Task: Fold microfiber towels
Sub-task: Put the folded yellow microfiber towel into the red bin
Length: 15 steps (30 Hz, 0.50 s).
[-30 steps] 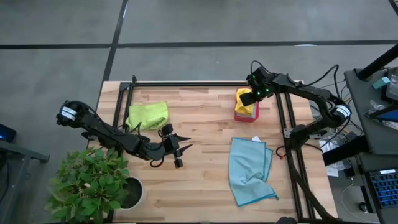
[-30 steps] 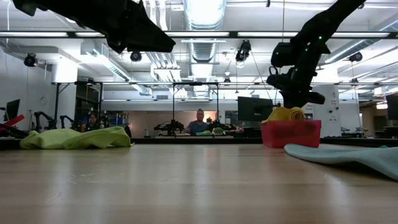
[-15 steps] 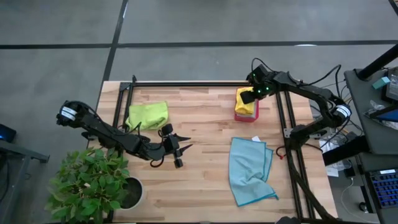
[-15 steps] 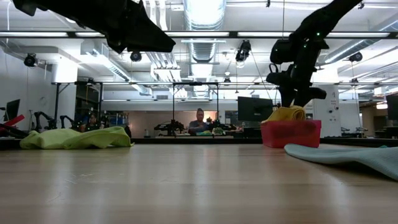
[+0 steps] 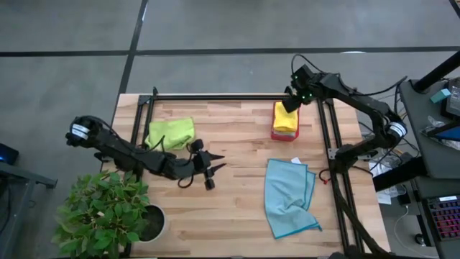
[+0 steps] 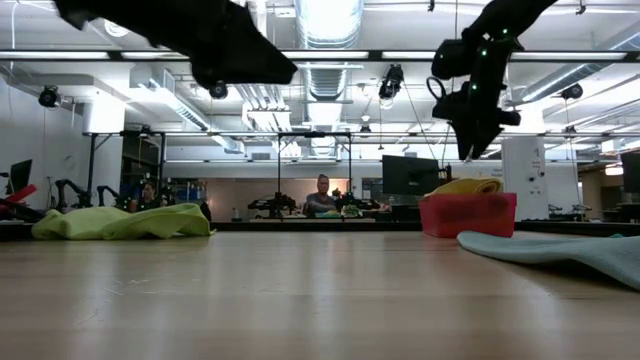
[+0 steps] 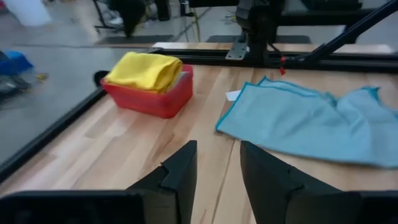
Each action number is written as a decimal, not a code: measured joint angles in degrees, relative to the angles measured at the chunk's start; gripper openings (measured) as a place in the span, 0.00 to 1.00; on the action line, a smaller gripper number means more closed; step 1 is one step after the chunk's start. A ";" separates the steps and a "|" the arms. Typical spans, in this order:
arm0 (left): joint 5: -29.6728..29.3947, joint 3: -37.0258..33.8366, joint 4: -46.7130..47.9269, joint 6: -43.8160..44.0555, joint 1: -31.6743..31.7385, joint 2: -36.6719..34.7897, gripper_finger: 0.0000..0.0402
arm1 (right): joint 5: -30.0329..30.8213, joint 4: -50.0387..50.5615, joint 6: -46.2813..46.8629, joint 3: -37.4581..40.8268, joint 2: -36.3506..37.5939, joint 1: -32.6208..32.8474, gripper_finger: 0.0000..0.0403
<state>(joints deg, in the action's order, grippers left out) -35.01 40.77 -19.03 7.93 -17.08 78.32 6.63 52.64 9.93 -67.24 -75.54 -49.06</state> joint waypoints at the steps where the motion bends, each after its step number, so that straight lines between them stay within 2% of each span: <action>1: 2.31 0.62 -0.02 0.15 1.45 0.49 0.25 | -0.08 -1.07 -0.66 0.14 0.51 0.10 0.37; 4: 7.68 2.66 0.00 -0.89 6.29 2.73 0.20 | -0.61 -6.28 -2.50 2.26 2.60 1.32 0.28; 11: 15.92 8.19 -0.17 -8.43 15.99 9.18 0.03 | -0.84 -19.09 -4.02 10.45 8.55 5.15 0.05; 15: 23.25 12.84 -0.24 -11.34 19.56 13.68 0.01 | -0.83 -24.62 -1.73 15.08 12.12 7.46 0.03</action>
<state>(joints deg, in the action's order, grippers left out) -11.76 53.62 -19.28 -3.41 2.48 92.00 5.81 28.02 8.20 -52.16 -63.42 -41.60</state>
